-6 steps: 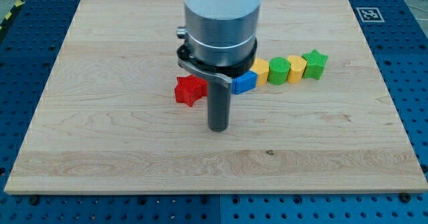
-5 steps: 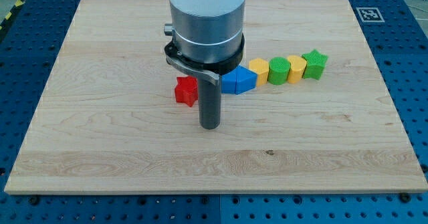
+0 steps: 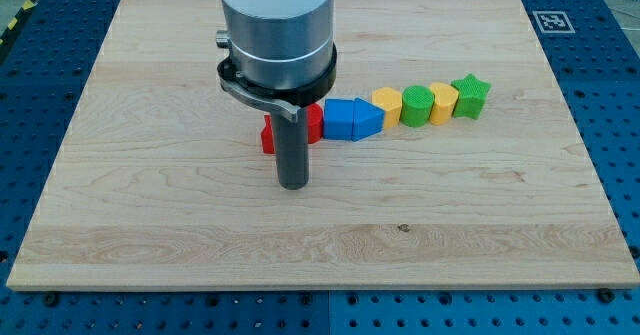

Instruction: Move the red star left to the red circle

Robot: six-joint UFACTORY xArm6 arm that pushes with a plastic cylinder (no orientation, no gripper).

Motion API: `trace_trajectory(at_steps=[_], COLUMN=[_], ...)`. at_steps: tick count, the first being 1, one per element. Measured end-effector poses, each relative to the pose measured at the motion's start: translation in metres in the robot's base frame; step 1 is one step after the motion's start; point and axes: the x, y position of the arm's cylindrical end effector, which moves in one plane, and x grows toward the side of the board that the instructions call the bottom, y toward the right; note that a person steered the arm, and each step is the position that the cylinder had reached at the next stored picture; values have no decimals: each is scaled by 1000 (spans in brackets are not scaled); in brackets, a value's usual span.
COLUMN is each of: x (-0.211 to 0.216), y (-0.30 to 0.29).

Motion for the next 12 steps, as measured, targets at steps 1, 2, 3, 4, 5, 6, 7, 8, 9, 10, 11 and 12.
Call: trace_trajectory(at_steps=[1, 2, 3, 4, 5, 6, 7, 8, 9, 10, 11, 12], x=[0, 0, 1, -1, 1, 12, 10, 7, -5, -17, -27, -25], y=[-6, -9, -18, -36, -31, -11, 11, 17, 17, 14, 14, 7])
